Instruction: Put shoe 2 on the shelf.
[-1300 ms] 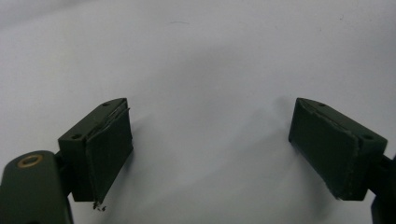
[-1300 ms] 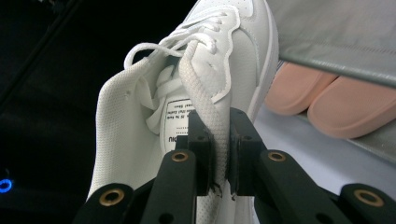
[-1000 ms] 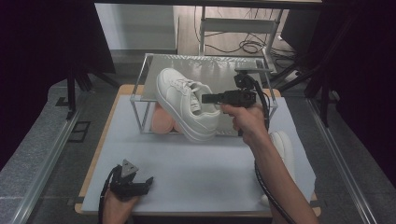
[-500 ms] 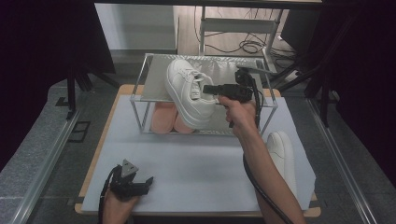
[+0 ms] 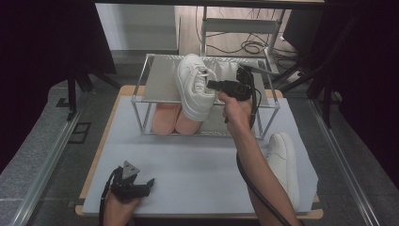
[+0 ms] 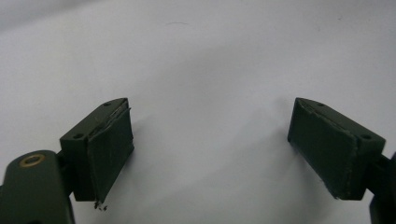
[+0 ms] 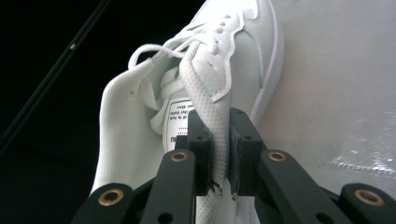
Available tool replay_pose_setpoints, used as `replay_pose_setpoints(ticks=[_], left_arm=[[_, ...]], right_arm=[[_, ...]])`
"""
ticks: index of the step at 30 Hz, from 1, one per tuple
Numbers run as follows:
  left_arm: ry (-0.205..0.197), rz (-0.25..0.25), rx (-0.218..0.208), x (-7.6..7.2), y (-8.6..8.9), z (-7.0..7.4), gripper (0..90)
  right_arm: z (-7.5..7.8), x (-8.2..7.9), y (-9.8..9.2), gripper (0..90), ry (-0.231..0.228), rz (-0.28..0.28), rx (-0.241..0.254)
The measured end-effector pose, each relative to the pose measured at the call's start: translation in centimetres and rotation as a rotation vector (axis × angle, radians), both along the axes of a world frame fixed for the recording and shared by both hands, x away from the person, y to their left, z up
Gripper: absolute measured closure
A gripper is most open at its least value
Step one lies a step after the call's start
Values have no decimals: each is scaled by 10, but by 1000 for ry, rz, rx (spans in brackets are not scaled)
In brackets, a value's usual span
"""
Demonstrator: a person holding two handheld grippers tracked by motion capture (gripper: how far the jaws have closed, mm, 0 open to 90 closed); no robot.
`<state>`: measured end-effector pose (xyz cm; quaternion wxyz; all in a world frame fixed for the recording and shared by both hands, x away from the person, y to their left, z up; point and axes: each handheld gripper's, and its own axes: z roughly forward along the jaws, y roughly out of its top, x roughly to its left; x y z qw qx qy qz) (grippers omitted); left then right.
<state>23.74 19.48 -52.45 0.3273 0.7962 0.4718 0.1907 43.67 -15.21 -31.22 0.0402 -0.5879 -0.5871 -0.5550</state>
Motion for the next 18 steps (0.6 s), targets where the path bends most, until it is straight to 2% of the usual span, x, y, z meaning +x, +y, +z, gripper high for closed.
replay_pose_setpoints(ticks=[7, 13, 15, 18], left_arm=[[-2, 0, 0, 0, 0, 0, 140], [-3, 1, 1, 0, 0, 0, 140], [-5, 0, 3, 0, 0, 0, 141], [-6, -1, 4, -1, -1, 0, 142]], right_arm=[[0, 2, 3, 757, -5, -31, 10], [-2, 3, 12, 642, -32, 15, 43], [-1, 2, 13, 605, -58, 35, 16], [1, 1, 9, 556, -75, 61, 22]])
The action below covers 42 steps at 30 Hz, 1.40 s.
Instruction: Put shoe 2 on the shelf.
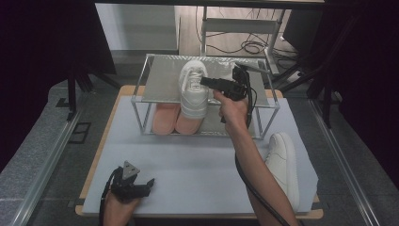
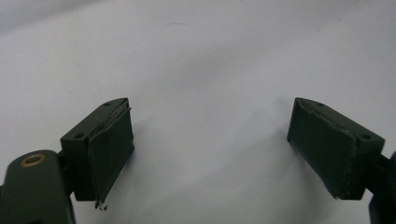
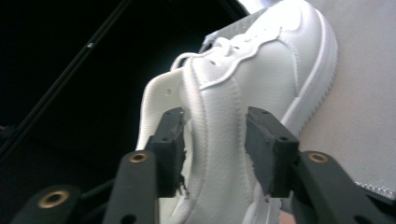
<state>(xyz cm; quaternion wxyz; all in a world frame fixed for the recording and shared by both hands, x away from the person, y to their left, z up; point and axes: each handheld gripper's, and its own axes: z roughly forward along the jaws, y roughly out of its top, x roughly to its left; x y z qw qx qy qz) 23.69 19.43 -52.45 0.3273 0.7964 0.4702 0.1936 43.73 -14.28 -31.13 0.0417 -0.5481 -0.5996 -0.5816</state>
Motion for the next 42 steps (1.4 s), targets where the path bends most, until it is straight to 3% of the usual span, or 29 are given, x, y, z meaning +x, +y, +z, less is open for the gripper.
replay_pose_setpoints(ticks=[5, 9, 13, 24, 27, 36, 39, 42], left_arm=[[0, 3, 0, 0, -1, 0, 142], [-3, 4, 1, -1, -1, 0, 141], [-5, 7, 0, -1, -1, 0, 142], [-8, 5, 4, -1, -1, 0, 141], [-8, 6, 3, -1, -1, 0, 141], [-9, 7, 1, -1, -1, 0, 141], [-10, 7, 1, -1, -1, 0, 141], [-10, 7, 0, -1, -1, 0, 141]], right_arm=[[7, -7, -10, 538, -55, 35, -37], [15, -17, -16, 523, -104, 49, -117], [17, -26, -24, 514, -137, 65, -160], [4, -53, -33, 466, -220, 142, -224], [-1, -64, -30, 520, -230, 181, -238], [-17, -89, -15, 806, -288, 294, -295], [-20, -92, -7, 853, -310, 313, -326], [-22, -90, -1, 877, -312, 325, -323]])
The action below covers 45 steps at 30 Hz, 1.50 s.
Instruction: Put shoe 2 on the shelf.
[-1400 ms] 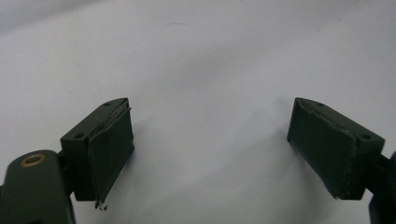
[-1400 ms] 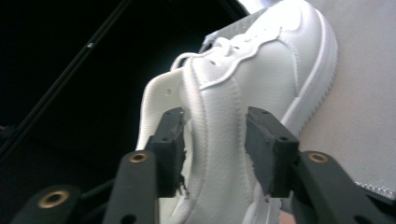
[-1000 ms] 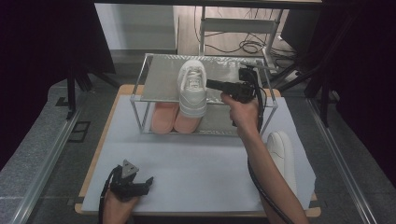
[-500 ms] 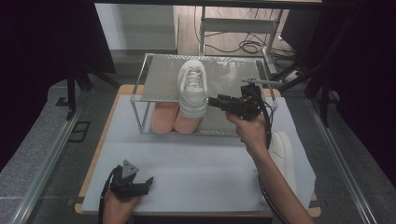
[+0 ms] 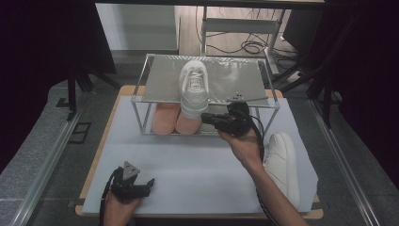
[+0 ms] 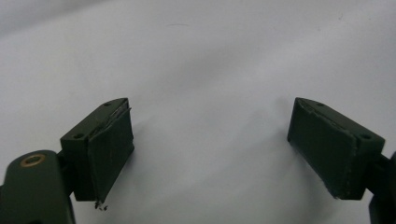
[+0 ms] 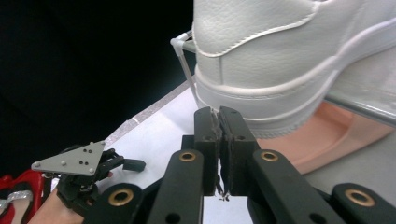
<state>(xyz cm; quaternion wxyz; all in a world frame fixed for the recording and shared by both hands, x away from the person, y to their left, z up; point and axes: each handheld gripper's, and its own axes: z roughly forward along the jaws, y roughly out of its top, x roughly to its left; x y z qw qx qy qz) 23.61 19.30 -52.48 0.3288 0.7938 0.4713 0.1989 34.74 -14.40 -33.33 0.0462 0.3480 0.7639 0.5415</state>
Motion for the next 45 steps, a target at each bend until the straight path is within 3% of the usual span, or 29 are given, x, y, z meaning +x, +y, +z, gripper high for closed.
replay_pose_setpoints(ticks=[5, 8, 15, 31, 42, 45], left_arm=[[0, 0, -1, 0, 0, 0, 142], [0, 0, -1, 0, 0, 0, 142], [0, 0, 0, 0, 0, 0, 142], [0, 0, -1, 0, 0, 0, 142], [-2, 0, 1, 0, 0, 0, 142], [-3, 1, 3, 0, 0, 0, 142]], right_arm=[[-5, 7, 8, 891, 16, -5, -2], [-6, 10, 8, 900, 29, -3, 26], [-7, 13, 16, 900, 1, -28, 4], [-10, 38, 34, 900, 6, -87, -13], [-12, 50, 37, 892, 2, -86, 6], [-11, 48, 38, 865, 3, -79, -12]])
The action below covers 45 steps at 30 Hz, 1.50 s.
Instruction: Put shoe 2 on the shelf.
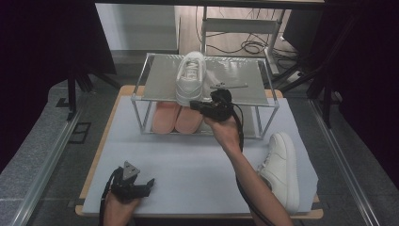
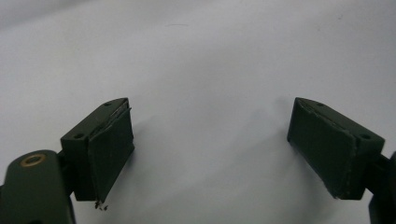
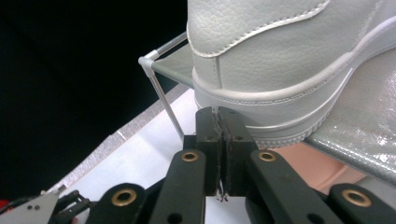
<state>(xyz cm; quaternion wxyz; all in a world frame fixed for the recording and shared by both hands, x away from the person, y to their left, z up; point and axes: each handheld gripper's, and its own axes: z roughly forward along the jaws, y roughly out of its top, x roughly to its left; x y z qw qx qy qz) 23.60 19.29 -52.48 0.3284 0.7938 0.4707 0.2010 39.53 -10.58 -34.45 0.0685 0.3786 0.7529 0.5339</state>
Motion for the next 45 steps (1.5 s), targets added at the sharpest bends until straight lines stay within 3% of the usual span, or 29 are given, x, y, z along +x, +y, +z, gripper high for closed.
replay_pose_setpoints(ticks=[4, 8, 17, 24, 36, 45], left_arm=[[0, -1, -1, 0, 0, 0, 142], [0, -1, 0, 0, 0, 0, 142], [-2, -1, 1, 0, 0, 0, 142], [-2, 0, 3, -1, 0, 0, 142], [-6, 1, 6, -1, -1, 0, 142], [-6, 1, 7, -1, -1, 0, 142]], right_arm=[[0, -4, 0, 810, -7, -1, -5], [1, -9, -2, 754, -24, -6, -40], [-4, -25, -10, 584, -49, 44, -121], [-14, -41, -18, 449, -100, 100, -210], [-23, -60, -34, 322, -95, 142, -272], [-35, -74, -50, 258, -81, 114, -299]])
